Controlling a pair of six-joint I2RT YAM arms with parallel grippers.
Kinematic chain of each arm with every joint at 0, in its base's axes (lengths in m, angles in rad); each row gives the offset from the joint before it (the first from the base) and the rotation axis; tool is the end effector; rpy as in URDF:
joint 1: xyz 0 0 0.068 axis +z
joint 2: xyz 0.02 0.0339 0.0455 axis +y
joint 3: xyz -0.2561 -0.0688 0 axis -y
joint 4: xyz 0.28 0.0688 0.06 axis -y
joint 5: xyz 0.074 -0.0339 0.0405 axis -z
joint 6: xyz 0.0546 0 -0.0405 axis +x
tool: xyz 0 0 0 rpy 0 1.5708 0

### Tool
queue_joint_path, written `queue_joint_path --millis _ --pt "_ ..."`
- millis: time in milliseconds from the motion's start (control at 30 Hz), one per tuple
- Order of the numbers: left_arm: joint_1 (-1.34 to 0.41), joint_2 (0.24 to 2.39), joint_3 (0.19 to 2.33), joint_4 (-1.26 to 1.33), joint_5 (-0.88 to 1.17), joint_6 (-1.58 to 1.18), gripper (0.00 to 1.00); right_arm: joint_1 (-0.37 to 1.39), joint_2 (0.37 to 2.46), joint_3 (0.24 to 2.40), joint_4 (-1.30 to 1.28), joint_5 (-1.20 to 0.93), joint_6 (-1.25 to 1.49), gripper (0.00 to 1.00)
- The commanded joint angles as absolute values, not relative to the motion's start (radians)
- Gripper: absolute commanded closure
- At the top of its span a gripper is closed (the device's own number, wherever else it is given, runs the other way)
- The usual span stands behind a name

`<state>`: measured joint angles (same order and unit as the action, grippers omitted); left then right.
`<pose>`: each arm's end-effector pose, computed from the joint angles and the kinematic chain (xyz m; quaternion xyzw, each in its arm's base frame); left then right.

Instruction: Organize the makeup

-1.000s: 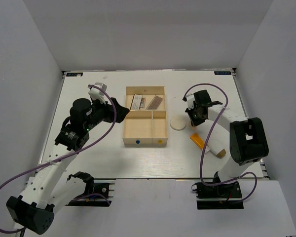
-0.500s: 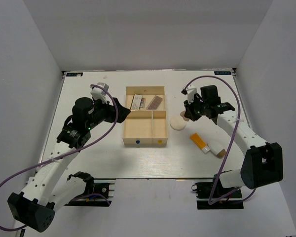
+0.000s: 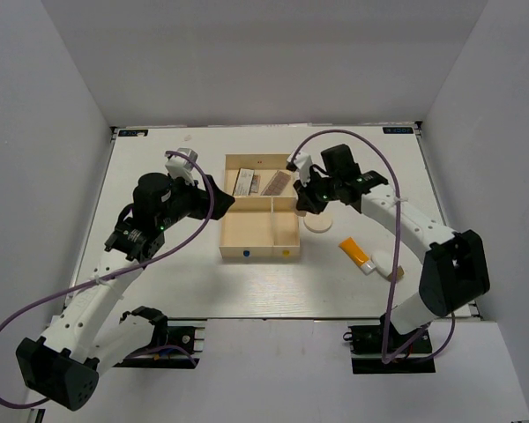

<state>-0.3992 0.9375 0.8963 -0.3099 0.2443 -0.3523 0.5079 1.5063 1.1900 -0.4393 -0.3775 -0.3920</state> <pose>0.2435 -0.1171 0.3247 0.0888 0.8118 -0.3015 0.4922 0.3214 0.2019 0.2534 -0.4592 0.7797 0.1945 0.3787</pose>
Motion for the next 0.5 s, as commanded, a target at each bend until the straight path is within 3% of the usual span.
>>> queue_joint_path --millis 0,467 --pt "-0.403 0.936 0.896 -0.299 0.253 -0.347 0.12 0.547 1.568 1.258 -0.462 -0.364 -0.414 0.85" --pt "-0.403 0.928 0.894 -0.298 0.261 -0.348 0.12 0.611 1.646 1.272 -0.439 -0.261 -0.417 0.73"
